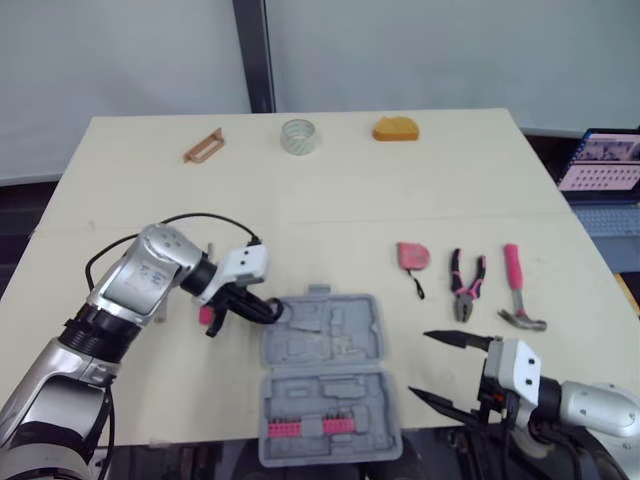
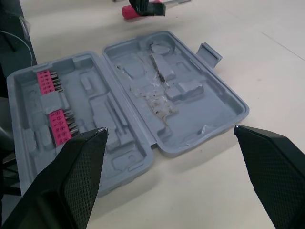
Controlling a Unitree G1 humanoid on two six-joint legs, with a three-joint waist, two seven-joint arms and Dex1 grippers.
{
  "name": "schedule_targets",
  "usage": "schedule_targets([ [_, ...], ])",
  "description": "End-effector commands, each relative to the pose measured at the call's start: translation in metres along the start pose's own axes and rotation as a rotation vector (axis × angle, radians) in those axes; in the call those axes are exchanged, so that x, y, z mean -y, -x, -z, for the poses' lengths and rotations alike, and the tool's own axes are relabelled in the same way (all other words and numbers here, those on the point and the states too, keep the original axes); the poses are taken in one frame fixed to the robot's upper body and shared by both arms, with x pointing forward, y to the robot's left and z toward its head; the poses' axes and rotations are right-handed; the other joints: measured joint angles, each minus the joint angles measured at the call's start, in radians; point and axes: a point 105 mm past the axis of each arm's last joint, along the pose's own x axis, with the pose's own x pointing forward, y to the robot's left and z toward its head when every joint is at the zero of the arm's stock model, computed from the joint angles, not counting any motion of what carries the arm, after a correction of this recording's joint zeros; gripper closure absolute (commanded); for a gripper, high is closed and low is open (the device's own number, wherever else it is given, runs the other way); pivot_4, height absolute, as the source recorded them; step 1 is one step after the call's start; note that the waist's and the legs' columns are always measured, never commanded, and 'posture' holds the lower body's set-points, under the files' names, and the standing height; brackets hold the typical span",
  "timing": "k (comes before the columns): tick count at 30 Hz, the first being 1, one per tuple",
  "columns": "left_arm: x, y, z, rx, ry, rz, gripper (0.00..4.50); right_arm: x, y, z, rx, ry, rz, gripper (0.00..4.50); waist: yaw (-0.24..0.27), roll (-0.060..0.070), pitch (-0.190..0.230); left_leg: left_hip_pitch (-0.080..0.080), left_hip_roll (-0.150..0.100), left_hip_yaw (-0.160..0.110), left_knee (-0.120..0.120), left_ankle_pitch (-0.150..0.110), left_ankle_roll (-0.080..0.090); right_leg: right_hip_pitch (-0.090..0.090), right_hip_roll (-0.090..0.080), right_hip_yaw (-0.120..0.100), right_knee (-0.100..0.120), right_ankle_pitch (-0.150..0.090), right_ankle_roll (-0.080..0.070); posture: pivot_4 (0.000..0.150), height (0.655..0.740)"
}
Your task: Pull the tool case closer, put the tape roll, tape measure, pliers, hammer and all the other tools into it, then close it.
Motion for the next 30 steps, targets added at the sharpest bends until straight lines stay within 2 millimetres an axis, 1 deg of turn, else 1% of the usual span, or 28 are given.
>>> schedule_targets([
  [1,-0.005,0.001,-0.005,-0.015,-0.037,-0.023,4.44,0.000,-0.003,-0.012,0.056,0.010,0.012,0.00,0.001,0.000,0.000,0.000,0.000,0.000,0.000,0.000,0.000,0.000,0.000,0.000,0.000,0.000,0.000,0.150,0.7349],
  [6,-0.010,-0.004,-0.004,-0.036,-0.046,-0.033,4.44,0.002,-0.007,-0.013,0.069,0.007,0.021,0.00,0.001,0.000,0.000,0.000,0.000,0.000,0.000,0.000,0.000,0.000,0.000,0.000,0.000,0.000,0.000,0.150,0.7349],
  [10,-0.018,-0.012,-0.005,-0.062,-0.061,-0.054,4.44,0.004,-0.009,-0.013,0.073,0.006,0.025,0.00,0.000,0.000,0.000,0.000,0.000,0.000,0.000,0.000,0.000,0.000,0.000,0.000,0.000,0.000,0.000,0.150,0.7349],
  [18,-0.021,-0.020,-0.004,-0.082,-0.069,-0.048,4.44,0.005,-0.009,-0.007,0.072,0.002,0.039,0.00,0.000,0.000,0.000,0.000,0.000,0.001,0.000,0.000,0.000,0.000,0.000,0.000,0.000,0.000,0.000,0.150,0.7349],
  [30,-0.022,-0.019,0.005,-0.118,-0.070,-0.045,4.44,0.007,-0.004,-0.001,0.062,-0.003,0.052,0.00,0.000,0.000,0.000,0.000,0.000,0.001,0.000,0.000,0.000,0.000,0.000,0.000,0.000,0.000,0.000,0.150,0.7349],
])
